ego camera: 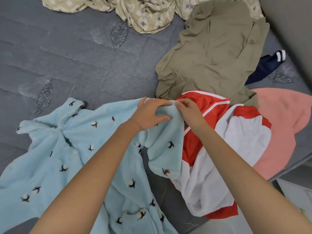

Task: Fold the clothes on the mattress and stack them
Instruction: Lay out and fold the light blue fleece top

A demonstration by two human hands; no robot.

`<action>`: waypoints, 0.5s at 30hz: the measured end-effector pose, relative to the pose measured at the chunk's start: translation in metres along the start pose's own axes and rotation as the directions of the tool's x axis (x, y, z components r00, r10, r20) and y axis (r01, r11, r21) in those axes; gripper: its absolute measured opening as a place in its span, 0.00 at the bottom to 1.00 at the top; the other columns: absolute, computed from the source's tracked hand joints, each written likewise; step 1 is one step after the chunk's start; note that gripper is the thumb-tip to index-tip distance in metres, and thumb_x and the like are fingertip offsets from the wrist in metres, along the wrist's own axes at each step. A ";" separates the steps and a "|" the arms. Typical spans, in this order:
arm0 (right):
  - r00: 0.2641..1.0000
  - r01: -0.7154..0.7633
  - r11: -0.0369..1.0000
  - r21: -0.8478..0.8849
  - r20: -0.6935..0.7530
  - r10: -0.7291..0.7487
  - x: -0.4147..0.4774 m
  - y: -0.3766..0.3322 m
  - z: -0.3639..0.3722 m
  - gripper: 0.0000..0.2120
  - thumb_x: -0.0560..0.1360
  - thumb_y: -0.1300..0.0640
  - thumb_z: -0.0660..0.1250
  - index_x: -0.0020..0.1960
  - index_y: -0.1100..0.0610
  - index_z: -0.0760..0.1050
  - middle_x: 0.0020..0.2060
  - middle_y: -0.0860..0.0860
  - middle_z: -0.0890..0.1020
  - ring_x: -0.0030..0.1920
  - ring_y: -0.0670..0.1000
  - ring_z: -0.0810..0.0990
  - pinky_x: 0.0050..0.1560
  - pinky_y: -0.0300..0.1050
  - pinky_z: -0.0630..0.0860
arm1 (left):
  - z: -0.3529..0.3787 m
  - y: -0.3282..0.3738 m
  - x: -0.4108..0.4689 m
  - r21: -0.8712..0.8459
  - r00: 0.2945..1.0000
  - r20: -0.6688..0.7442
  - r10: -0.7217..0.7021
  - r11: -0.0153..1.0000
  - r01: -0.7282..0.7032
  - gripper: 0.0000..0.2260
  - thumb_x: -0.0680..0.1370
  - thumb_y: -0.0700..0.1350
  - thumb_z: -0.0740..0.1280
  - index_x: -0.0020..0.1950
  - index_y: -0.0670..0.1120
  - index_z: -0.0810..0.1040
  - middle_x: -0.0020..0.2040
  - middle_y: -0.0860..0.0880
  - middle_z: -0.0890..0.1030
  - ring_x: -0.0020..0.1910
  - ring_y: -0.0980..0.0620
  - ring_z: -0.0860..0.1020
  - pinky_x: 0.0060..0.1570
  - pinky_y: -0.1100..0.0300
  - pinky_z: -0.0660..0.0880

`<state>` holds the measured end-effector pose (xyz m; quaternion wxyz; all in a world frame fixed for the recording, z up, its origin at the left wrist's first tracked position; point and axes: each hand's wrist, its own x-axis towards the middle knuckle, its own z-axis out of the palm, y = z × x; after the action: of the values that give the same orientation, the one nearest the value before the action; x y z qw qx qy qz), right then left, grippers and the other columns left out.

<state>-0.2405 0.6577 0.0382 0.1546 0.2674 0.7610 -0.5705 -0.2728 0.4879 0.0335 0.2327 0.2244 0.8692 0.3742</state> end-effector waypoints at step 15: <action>0.990 -0.020 0.971 -0.240 0.128 0.052 -0.044 0.045 -0.012 0.11 0.77 0.57 0.69 0.53 0.64 0.77 0.47 0.55 0.82 0.47 0.54 0.79 0.51 0.51 0.76 | 0.013 0.016 0.024 -0.511 0.838 -0.343 -0.424 0.833 0.212 0.12 0.77 0.42 0.69 0.37 0.44 0.69 0.33 0.53 0.67 0.30 0.60 0.65 0.34 0.70 0.66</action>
<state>-0.1779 0.6683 0.0301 0.2464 0.2223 0.8068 -0.4889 -0.2807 0.5183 0.0319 0.1350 -0.0792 0.8124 0.5617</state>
